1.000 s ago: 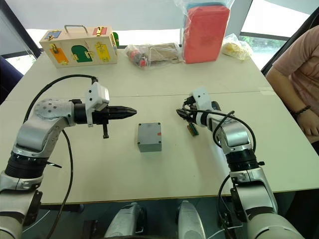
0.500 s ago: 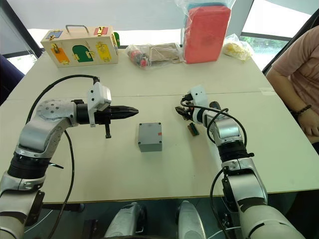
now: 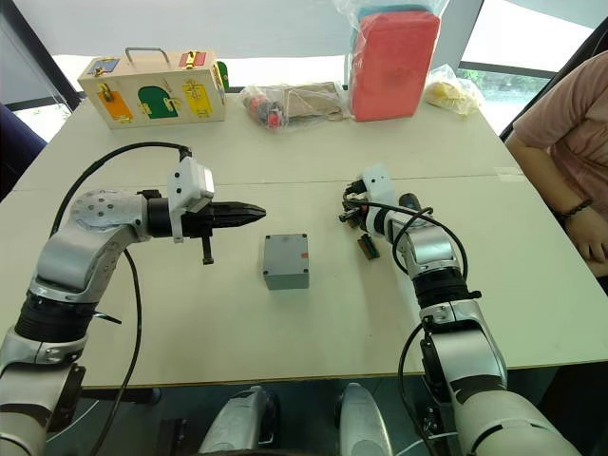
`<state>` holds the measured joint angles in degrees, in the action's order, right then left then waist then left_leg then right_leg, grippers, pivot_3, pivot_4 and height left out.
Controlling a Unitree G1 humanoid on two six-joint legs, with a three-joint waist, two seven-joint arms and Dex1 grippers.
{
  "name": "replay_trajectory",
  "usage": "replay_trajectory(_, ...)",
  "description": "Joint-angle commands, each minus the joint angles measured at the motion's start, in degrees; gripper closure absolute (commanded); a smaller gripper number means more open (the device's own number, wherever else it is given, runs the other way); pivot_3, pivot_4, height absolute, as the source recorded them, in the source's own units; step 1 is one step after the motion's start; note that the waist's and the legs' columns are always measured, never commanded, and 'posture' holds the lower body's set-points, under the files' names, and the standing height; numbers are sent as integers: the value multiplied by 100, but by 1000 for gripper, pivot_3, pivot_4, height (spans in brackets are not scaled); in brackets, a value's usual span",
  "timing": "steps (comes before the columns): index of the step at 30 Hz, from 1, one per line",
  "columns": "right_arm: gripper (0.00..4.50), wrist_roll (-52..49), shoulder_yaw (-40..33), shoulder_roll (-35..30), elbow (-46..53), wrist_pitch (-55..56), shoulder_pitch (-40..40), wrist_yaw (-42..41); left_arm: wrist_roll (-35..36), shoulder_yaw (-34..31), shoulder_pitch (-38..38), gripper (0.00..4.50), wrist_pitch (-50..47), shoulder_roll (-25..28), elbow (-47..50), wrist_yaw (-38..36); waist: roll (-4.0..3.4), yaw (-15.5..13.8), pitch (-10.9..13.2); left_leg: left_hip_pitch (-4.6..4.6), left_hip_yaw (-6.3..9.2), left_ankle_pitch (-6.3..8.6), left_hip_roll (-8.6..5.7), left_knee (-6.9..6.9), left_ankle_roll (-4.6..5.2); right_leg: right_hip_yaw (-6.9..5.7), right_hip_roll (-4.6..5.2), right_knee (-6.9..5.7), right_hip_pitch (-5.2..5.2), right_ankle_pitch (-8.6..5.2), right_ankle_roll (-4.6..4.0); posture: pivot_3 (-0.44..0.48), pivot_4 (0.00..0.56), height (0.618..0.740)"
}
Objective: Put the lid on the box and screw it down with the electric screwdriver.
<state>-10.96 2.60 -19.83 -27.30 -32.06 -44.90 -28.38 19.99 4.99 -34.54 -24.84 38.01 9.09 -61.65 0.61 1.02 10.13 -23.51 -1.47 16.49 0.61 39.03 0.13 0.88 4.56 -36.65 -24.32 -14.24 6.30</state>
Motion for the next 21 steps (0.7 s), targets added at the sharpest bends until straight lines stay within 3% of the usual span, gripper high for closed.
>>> replay_trajectory(1, 4443, -8, -170, 14, 92, 88, -170, 13, 38, -41, -44, 4500, 57, -9, 163, 37, 0, 1, 0, 0, 0, 0, 0, 0, 0, 0, 0, 0, 0, 0, 0, 0, 150, 730)
replay_trajectory(6, 4443, -153, -338, -52, 465, -118, -161, -50, 53, -30, -32, 4500, 62, -5, 152, 49, 0, 1, 0, 0, 0, 0, 0, 0, 0, 0, 0, 0, 0, 0, 0, 0, 150, 730)
replay_trajectory(13, 4443, -590, -525, -301, 1717, -1126, -71, -302, 88, -51, 55, 4500, 9, 37, 247, 62, -2, -8, 1, 0, 1, 0, 1, 0, 0, 0, 1, -2, -1, 0, 0, 0, 150, 730)
replay_trajectory(18, 4443, -1472, -258, -427, 3748, -2571, 422, -700, 115, -84, 118, 4500, -14, 81, 273, 64, -6, -21, 4, 0, 3, 1, 2, -2, 1, -1, 0, -2, -2, -1, 0, 0, 150, 730)
replay_trajectory(21, 4443, -1656, -119, -291, 4370, -2962, 713, -542, 122, -78, 140, 4500, -16, 91, 274, 73, -5, -9, 3, 0, 3, 1, 3, -1, 2, -1, 0, -3, -2, -1, 0, 0, 150, 730)
